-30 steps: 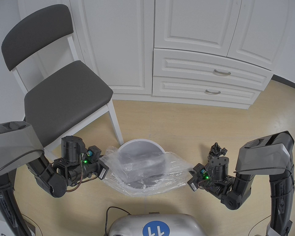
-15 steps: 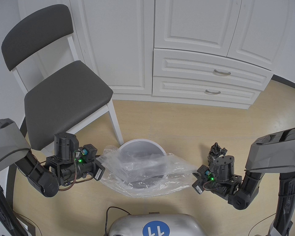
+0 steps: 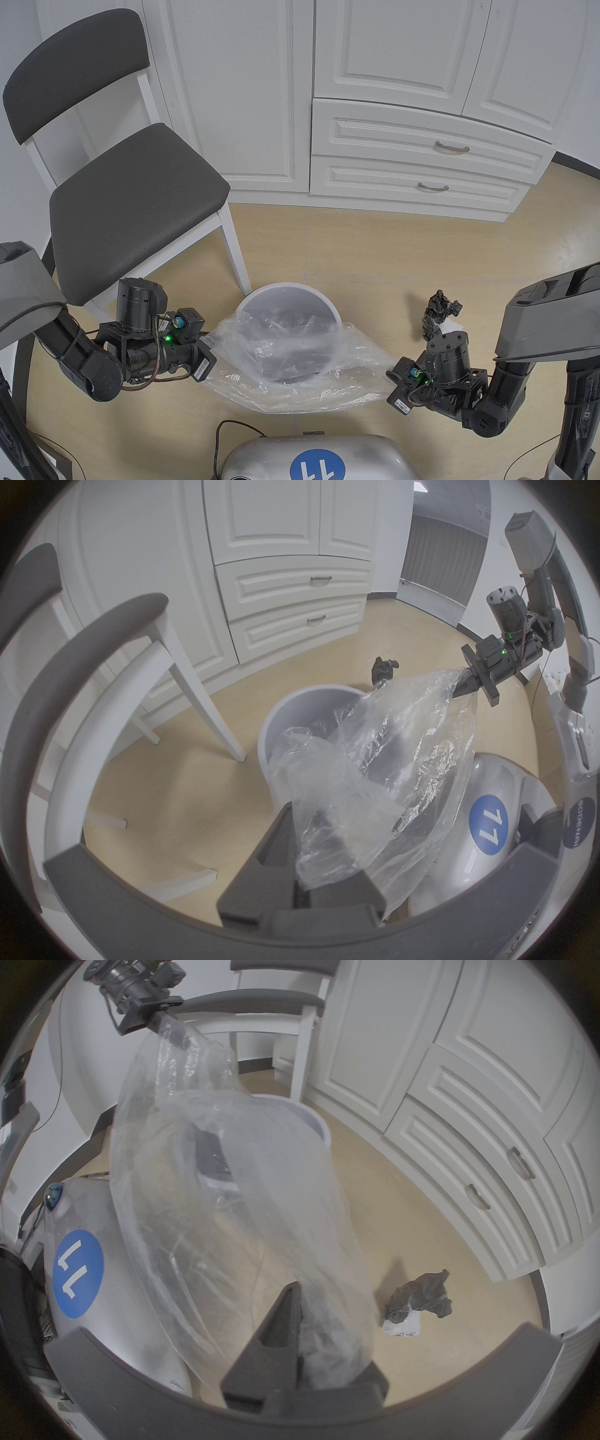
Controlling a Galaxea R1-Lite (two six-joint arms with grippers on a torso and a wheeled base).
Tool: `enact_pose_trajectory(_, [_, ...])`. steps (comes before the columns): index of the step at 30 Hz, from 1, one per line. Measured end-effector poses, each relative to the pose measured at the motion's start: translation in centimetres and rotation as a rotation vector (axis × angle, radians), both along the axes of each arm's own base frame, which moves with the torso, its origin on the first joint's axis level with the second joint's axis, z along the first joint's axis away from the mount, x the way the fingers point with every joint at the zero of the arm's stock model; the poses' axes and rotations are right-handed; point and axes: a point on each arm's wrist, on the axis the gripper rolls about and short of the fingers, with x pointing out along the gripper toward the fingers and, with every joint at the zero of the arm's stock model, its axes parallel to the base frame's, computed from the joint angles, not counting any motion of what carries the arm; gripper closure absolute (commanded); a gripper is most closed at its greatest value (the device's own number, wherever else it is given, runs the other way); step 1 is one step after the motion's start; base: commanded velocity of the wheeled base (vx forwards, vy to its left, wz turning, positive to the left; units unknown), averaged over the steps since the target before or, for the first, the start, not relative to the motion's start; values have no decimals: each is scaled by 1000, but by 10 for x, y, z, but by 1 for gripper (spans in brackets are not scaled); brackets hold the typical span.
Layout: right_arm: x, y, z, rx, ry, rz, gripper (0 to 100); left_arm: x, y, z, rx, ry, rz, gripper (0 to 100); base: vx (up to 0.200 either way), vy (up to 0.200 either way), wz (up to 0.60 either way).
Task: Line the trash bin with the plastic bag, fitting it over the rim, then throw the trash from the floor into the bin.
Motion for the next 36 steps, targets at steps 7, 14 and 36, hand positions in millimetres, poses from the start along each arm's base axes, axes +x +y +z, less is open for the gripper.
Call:
enact_pose_trajectory(7, [3, 8, -14, -17, 25, 11, 100, 12, -5, -19, 14, 32, -1, 100, 0, 0, 0])
enact_pose_trajectory(14, [14, 10, -24, -8, 26, -17, 100, 26, -9, -32, 5, 14, 14, 100, 0, 0, 0])
enact_pose_trajectory(36, [67, 28, -10, 207, -123, -268, 100, 64, -28, -34, -188, -108, 236, 100, 0, 0, 0])
